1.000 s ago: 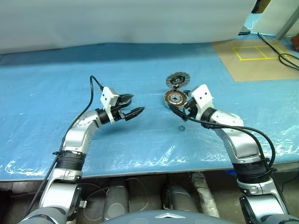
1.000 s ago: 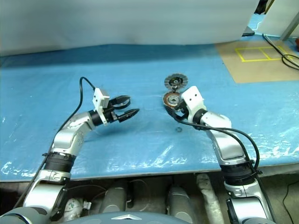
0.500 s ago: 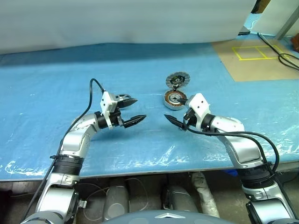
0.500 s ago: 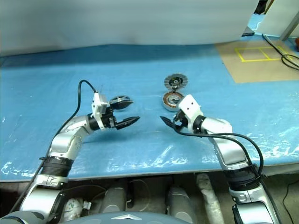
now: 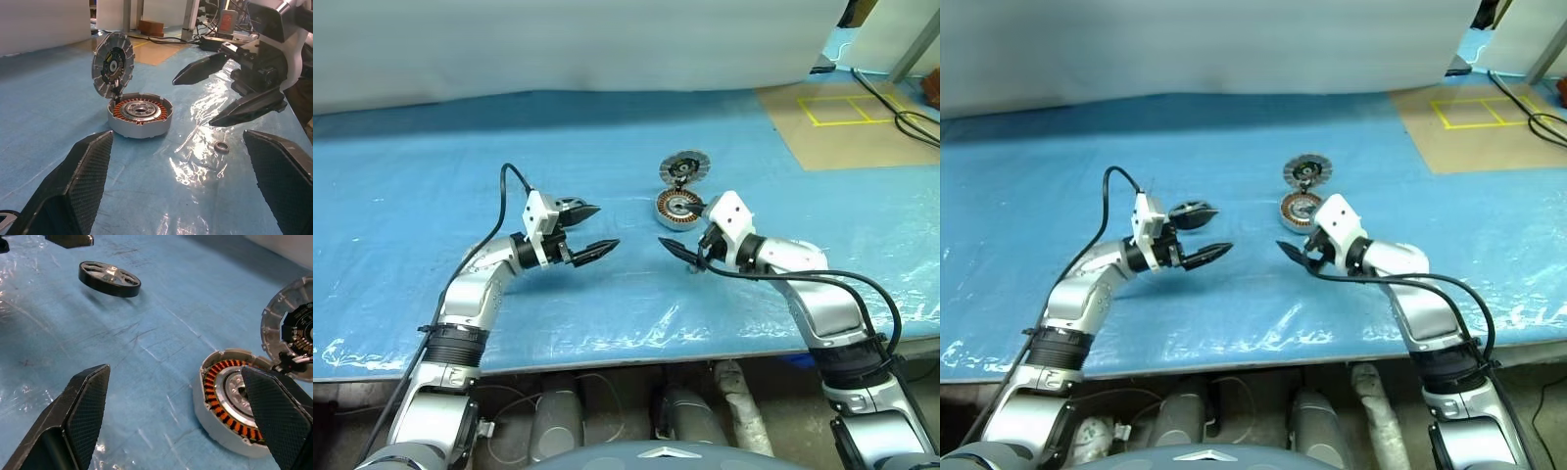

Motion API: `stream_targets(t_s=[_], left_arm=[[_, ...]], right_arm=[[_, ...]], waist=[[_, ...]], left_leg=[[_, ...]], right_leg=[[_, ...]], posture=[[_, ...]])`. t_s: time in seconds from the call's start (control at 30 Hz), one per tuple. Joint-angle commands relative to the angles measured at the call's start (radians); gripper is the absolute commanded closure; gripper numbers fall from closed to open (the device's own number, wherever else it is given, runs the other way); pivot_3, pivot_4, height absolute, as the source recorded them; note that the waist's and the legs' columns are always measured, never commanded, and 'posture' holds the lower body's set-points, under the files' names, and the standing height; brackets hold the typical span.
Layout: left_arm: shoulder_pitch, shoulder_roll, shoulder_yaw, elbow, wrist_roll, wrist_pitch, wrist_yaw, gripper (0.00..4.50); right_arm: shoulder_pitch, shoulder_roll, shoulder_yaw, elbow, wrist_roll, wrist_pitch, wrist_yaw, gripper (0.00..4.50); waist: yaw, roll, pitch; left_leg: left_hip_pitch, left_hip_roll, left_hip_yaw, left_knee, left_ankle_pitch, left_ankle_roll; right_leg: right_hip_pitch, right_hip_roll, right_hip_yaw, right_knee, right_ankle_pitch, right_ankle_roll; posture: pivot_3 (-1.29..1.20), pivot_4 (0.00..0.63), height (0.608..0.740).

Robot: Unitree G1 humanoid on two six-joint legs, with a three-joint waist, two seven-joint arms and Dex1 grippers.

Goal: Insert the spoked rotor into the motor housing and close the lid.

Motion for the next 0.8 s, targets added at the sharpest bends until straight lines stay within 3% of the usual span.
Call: stream_targets(t_s=[0.03, 0.3, 0.6, 0.8], left_arm=[[-0.017, 0.003, 0.0, 0.013, 0.009, -0.039, -0.008, 0.0], [-0.011, -0.018, -0.014, 0.04, 0.038, -0.094, 0.006, 0.0], [0.036, -0.015, -0.008, 0.01, 0.042, -0.111, 0.034, 0.0], [0.063, -0.01, -0.013, -0.013, 0.046, -0.116, 0.044, 0.0]], right_arm=[[-0.101, -0.004, -0.007, 0.044, 0.022, 0.083, 0.015, 0.03], [-0.352, -0.058, 0.121, 0.379, -0.078, 0.073, 0.152, 0.03], [-0.493, -0.04, 0.216, 0.736, -0.208, -0.142, 0.239, 0.03], [-0.538, -0.009, 0.237, 0.813, -0.252, -0.237, 0.288, 0.03]], waist=[[-0.001, 0.0, 0.0], [0.003, 0.0, 0.0], [-0.001, 0.0, 0.0], [-0.001, 0.0, 0.0]], left_leg=[[0.0, 0.0, 0.0, 0.0, 0.0, 0.0], [-0.001, 0.0, 0.001, 0.0, 0.0, 0.0], [-0.002, 0.001, 0.002, 0.001, 0.0, 0.001], [-0.002, 0.002, 0.004, 0.003, 0.0, 0.001]], right_leg=[[0.0, 0.0, 0.0, 0.0, 0.0, 0.0], [0.0, 0.0, 0.0, 0.0, 0.0, 0.0], [-0.002, 0.0, -0.001, 0.003, 0.001, -0.001], [-0.002, 0.0, -0.001, 0.004, 0.001, -0.002]], posture=[[0.0, 0.15, 0.74], [0.0, 0.15, 0.74], [0.0, 0.15, 0.74], [0.0, 0.15, 0.74]])
